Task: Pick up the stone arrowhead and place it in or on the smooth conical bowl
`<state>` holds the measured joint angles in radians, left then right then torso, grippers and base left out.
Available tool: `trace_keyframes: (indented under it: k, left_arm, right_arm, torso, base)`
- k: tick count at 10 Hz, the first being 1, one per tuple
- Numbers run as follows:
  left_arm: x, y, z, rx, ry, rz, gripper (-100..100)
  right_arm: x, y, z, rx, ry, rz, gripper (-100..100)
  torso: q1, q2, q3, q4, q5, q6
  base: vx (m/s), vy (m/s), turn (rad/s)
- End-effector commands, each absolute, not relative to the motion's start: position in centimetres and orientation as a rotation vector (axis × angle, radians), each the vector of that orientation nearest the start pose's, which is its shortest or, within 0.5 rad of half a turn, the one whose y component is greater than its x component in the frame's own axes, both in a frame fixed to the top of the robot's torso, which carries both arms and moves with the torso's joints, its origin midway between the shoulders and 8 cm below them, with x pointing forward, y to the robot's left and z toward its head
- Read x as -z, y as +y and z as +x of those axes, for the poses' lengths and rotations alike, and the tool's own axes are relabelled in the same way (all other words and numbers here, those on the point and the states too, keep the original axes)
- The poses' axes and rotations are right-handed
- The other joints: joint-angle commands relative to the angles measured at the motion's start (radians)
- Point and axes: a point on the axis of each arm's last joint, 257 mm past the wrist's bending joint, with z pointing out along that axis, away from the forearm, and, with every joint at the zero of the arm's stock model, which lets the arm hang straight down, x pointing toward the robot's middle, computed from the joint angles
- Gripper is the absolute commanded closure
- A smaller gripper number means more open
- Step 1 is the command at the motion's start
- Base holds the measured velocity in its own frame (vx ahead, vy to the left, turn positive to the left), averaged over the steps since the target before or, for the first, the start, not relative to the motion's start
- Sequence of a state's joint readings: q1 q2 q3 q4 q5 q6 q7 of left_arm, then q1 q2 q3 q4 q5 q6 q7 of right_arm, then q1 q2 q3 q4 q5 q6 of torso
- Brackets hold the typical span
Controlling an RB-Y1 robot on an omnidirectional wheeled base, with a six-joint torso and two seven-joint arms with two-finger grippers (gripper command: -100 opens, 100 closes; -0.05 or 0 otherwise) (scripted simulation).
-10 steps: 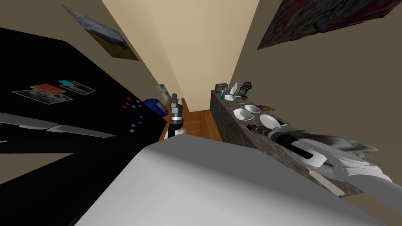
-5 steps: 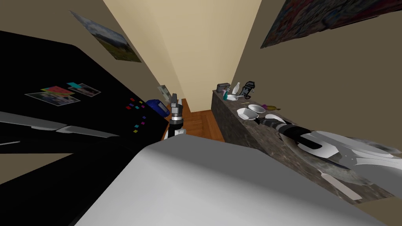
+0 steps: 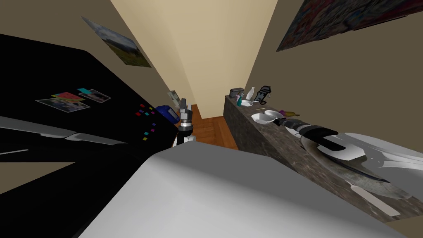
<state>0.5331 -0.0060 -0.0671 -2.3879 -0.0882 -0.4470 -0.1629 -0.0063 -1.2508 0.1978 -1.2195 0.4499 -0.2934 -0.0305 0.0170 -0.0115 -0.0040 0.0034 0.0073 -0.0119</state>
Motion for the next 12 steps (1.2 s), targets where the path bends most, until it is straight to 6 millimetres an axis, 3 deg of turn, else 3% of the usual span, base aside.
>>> trace_keyframes:
  k: [1, 2, 3, 4, 7, 10, 12]
  left_arm:
    - [-5.1, 25.0, 33.2, 1.152, 0.673, -0.534, 0]
    - [-5.1, 25.0, 33.2, 1.152, 0.673, -0.534, 0]
    - [-5.1, 25.0, 33.2, 1.152, 0.673, -0.534, 0]
    - [-5.1, 25.0, 33.2, 1.152, 0.673, -0.534, 0]
    - [-5.1, 25.0, 33.2, 1.152, 0.673, -0.534, 0]
    - [-5.1, 25.0, 33.2, 1.152, 0.673, -0.534, 0]
    - [-5.1, 25.0, 33.2, 1.152, 0.673, -0.534, 0]
  right_arm:
    - [14.5, -58.8, 51.1, 0.07, 1.847, -0.066, 100]
    - [12.9, -59.8, 51.7, 0.088, 1.817, -0.041, 100]
    - [12.9, -59.8, 51.7, 0.088, 1.817, -0.041, 100]
    - [9.9, -62.0, 52.5, 0.125, 1.759, 0.017, 100]
    - [6.3, -66.0, 52.7, 0.181, 1.682, 0.129, 100]
    - [4.5, -70.8, 51.4, 0.238, 1.624, 0.272, 100]
    - [4.6, -74.3, 49.7, 0.28, 1.596, 0.384, 100]
  torso:
    - [0.0, 0.0, 0.0, 0.0, 0.0, 0.0]
    - [0.002, -0.003, -0.001, 0.0, 0.001, -0.001]
    - [0.005, -0.004, -0.002, 0.001, 0.003, -0.003]
    - [0.004, -0.004, -0.002, 0.0, 0.002, -0.002]
    - [0.011, -0.007, -0.004, 0.0, 0.004, -0.003]
    - [0.005, -0.009, -0.005, -0.001, 0.001, -0.001]
    - [0.005, -0.01, -0.006, -0.001, 0.001, -0.001]
  base:
    - [0.037, 0.1, 0.034]
    - [0.026, 0.129, 0.024]
    - [0.014, 0.093, 0.02]
    - [0.036, 0.131, 0.038]
    - [0.066, 0.178, 0.018]
    - [0.091, 0.136, 0.013]
    - [0.126, 0.145, 0.003]
